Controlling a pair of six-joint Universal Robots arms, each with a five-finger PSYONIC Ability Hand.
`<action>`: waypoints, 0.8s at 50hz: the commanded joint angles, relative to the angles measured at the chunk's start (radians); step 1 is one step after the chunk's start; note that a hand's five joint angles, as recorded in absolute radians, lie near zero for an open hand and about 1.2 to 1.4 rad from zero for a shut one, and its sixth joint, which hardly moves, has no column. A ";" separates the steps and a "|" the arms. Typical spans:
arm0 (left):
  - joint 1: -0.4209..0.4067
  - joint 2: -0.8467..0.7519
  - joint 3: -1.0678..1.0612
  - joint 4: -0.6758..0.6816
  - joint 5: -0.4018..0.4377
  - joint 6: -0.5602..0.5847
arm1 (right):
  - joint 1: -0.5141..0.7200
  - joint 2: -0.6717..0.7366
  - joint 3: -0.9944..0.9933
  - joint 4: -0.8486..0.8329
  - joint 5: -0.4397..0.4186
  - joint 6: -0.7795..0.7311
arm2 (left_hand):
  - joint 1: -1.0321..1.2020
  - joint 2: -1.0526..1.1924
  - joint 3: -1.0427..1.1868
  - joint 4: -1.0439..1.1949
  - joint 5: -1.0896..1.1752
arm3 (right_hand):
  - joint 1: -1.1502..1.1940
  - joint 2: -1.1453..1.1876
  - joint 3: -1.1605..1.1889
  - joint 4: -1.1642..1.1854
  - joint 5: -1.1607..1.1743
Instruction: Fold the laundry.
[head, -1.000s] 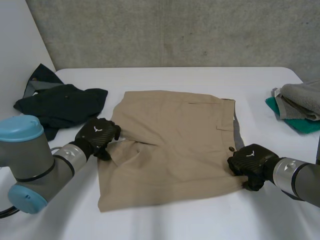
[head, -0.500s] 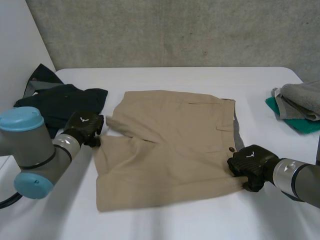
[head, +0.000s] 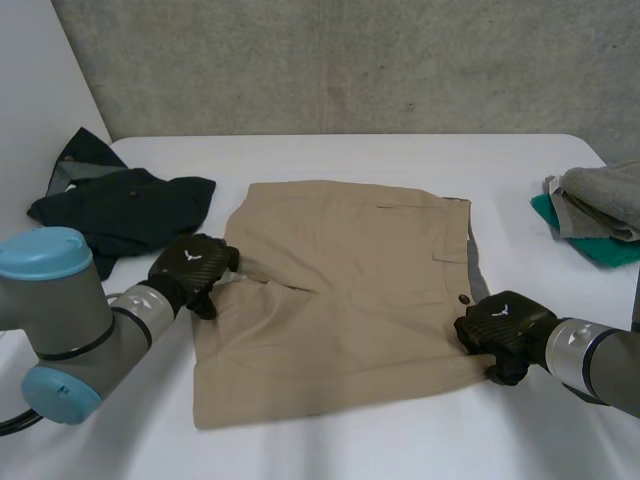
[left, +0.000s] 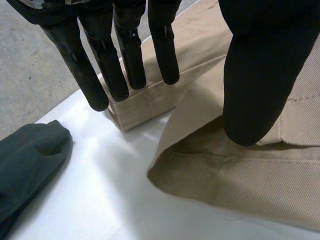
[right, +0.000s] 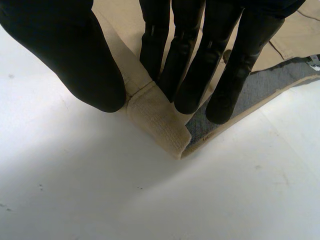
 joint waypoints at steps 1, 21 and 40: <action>0.001 -0.042 0.034 0.003 -0.001 0.001 | 0.000 0.000 0.000 0.000 -0.001 0.000 | 0.221 0.227 0.226 0.223 0.223 | 0.465 0.220 0.215 0.209 0.261; 0.030 -0.098 0.137 0.000 -0.110 0.004 | 0.000 0.002 0.001 0.000 -0.001 0.000 | 0.659 0.665 0.664 0.660 0.660 | 0.465 0.220 0.215 0.209 0.261; 0.012 0.102 0.036 -0.047 -0.119 -0.005 | 0.002 0.000 0.008 -0.018 0.001 0.002 | -0.207 -0.201 -0.202 -0.206 -0.206 | 0.465 0.220 0.215 0.209 0.261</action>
